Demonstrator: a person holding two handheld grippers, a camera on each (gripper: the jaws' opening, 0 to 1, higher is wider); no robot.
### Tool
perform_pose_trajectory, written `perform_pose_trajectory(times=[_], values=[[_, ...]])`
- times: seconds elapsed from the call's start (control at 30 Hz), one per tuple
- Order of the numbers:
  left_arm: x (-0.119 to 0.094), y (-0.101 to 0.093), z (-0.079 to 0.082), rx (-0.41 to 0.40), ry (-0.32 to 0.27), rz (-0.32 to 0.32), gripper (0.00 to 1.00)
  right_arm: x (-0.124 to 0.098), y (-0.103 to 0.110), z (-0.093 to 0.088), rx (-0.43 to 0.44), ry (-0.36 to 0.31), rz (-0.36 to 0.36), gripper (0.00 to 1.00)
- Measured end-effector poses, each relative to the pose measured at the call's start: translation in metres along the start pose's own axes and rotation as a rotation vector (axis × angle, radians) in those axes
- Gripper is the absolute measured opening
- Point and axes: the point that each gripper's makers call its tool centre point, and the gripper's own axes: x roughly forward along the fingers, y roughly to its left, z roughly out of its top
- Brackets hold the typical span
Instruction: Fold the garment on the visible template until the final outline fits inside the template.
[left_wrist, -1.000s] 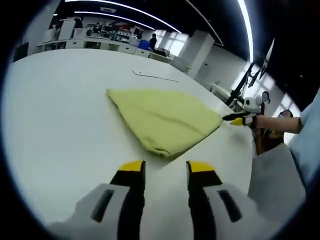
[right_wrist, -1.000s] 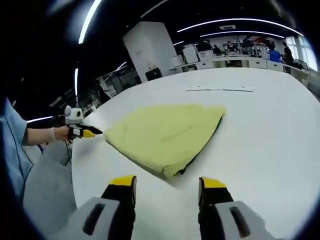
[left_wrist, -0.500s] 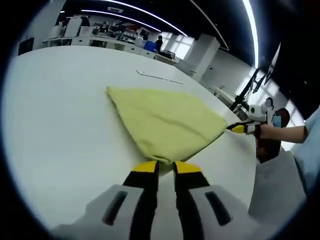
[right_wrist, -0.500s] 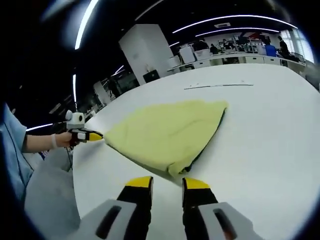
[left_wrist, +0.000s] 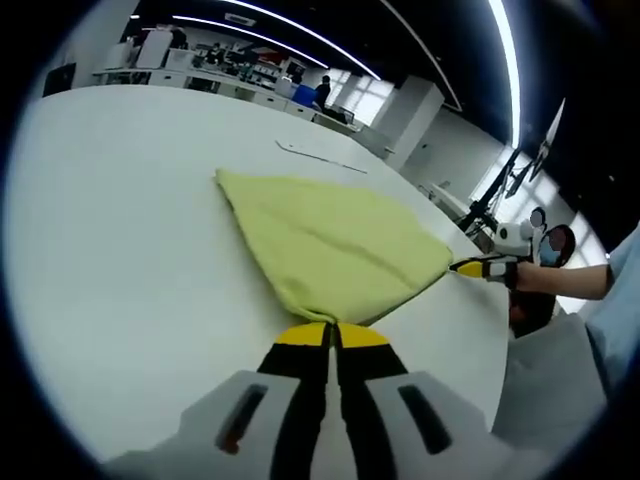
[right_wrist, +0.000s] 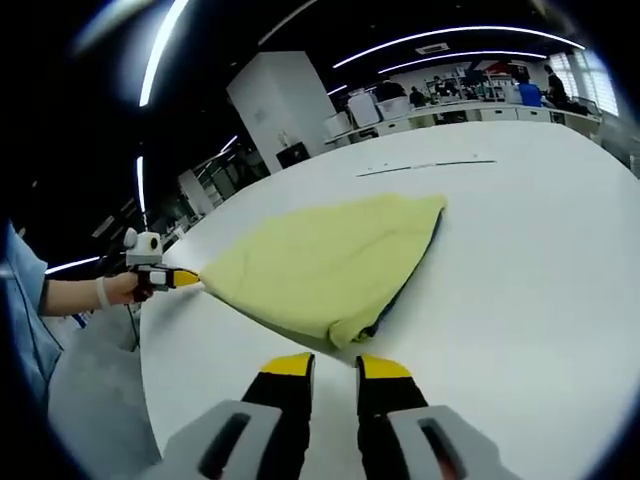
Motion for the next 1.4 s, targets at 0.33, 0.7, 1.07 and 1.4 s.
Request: perform_pose_trajectory(times=[0.33,0.7,1.07,1.4], values=[[-0.004,0.002,-0.001,-0.012,-0.004,0.004,0.00,0.000,0.002,0.005,0.024,-0.027,-0.008,0.00],[-0.020,0.023,-0.001,-0.028,-0.008,0.061,0.00,-0.020,-0.018,0.006,-0.043,0.009,-0.034,0.00],[-0.026,0.022,-0.010,-0.022,0.021,0.055,0.00,-0.019,-0.012,-0.006,-0.094,0.063,-0.013,0.00],[-0.039,0.005,-0.035,-0.028,0.046,0.029,0.00,-0.044,0.003,-0.031,-0.084,0.071,0.000,0.00]])
